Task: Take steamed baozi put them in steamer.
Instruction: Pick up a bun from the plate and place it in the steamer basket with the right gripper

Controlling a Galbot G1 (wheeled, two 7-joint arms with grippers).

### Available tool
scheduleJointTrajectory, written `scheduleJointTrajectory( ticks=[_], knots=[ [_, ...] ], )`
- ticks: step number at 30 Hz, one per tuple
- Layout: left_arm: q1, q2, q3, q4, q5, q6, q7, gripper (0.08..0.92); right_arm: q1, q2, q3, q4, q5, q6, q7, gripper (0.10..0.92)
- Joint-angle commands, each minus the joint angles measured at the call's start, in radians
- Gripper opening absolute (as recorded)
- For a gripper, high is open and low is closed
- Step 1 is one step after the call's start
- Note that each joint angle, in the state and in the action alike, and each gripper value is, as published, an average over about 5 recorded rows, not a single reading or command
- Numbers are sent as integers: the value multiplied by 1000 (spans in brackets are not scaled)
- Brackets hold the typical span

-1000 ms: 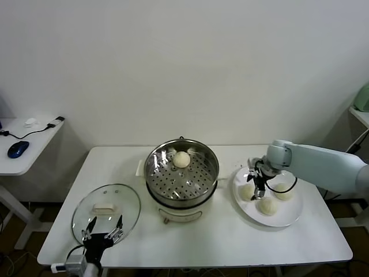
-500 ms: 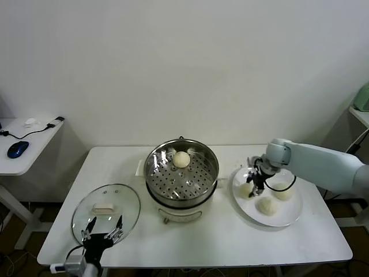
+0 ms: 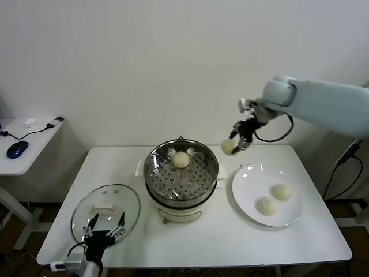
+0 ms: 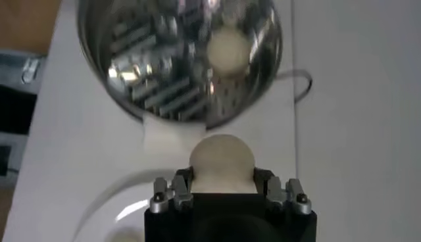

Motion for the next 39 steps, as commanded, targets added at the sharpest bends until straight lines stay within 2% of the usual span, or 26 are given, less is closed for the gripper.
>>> scheduleJointTrajectory(
  ticks=[1, 11, 27, 30, 34, 39],
  knots=[
    [0, 1, 4, -10, 0, 2, 1, 823, 25, 211, 24, 130, 181, -102, 126, 619],
    [3, 1, 2, -13, 0, 1, 1, 823, -260, 384, 48, -100, 64, -167, 223, 619],
    [6, -2, 10, -5, 1, -6, 0, 823, -380, 417, 72, -269, -36, -183, 248, 631],
    [6, -2, 10, -6, 0, -5, -1, 823, -370, 413, 74, -265, -38, -172, 244, 669],
    [4, -2, 11, -6, -1, -2, -2, 823, -340, 390, 84, -240, -38, -127, 221, 772],
    [4, -2, 11, -11, -1, -1, -3, 823, -201, 299, 52, -179, -42, -15, 91, 820]
  ],
)
